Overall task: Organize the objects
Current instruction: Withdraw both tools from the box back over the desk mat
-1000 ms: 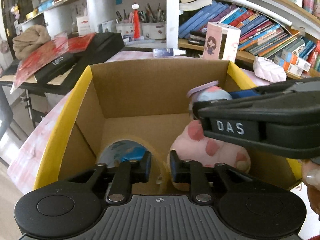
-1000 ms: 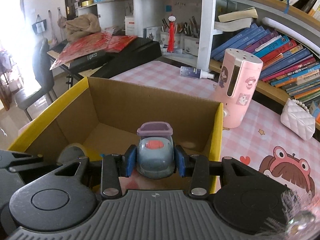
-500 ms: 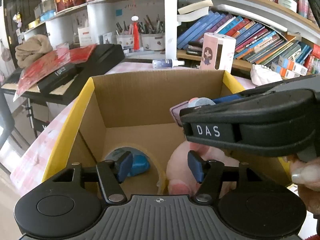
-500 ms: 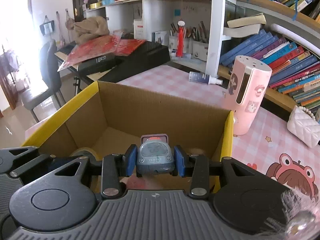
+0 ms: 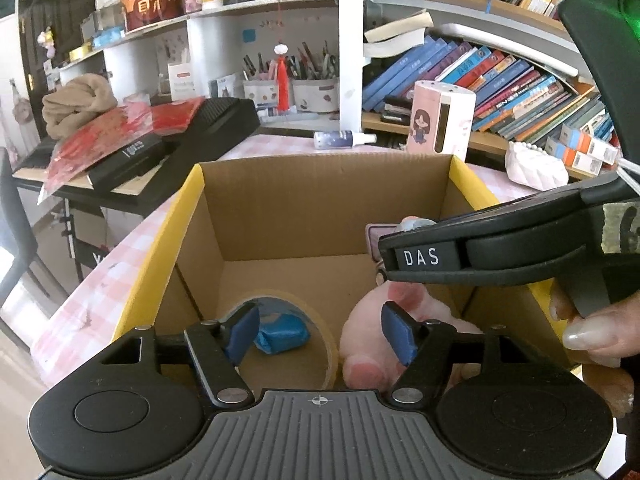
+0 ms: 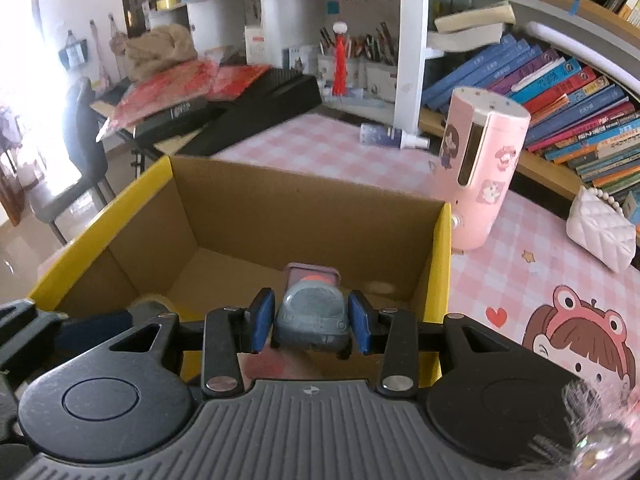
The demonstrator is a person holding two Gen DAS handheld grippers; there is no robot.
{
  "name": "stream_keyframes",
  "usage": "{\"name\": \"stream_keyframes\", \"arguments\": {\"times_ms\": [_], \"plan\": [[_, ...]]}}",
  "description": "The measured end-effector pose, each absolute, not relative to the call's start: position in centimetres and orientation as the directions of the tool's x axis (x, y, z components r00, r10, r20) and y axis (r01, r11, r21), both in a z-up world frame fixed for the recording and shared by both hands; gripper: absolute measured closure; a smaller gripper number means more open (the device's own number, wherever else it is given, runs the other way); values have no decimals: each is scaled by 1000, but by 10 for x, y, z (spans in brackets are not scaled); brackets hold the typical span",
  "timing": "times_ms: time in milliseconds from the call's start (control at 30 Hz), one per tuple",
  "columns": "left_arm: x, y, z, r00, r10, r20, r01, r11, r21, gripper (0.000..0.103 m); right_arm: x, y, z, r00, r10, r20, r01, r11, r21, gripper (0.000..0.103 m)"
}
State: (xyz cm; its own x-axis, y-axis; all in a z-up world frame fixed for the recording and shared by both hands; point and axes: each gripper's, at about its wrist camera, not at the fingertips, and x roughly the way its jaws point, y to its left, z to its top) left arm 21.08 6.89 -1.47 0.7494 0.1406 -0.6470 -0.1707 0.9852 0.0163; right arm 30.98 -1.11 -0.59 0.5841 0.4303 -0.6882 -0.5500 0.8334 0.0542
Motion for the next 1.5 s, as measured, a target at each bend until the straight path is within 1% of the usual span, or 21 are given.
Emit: {"name": "stream_keyframes", "arguments": {"times_ms": [200,233,300,367,733,900,1000,1167,1500], "plan": [[201,68,-9,768,142,-625,-173,985,11,33,303,-16,-6,598,415,-686,-538,842,39,64],[198,68,-8,773,139,-619,-173,985,5,32,301,-17,-5,604,406,-685,-533,846,31,63],[191,69,-5,790,127,-600,-172,985,-18,27,296,-20,-4,613,404,-679,-531,847,25,63],[186,69,-1,802,124,-584,-173,984,-29,26,288,-24,-2,630,399,-666,-526,850,12,60],[146,72,12,836,135,-532,-183,982,-38,24,238,-50,20,731,376,-570,-449,894,14,58],[124,76,16,843,146,-517,-197,979,-44,21,211,-67,25,765,341,-547,-393,919,24,56],[112,78,16,841,149,-520,-200,979,-42,21,195,-75,24,774,318,-548,-366,930,24,55],[85,79,13,831,155,-535,-202,979,-30,20,164,-81,13,769,275,-578,-330,944,10,51],[33,84,5,800,166,-577,-223,975,-28,20,99,-72,0,745,271,-610,-357,934,-21,49]]}}
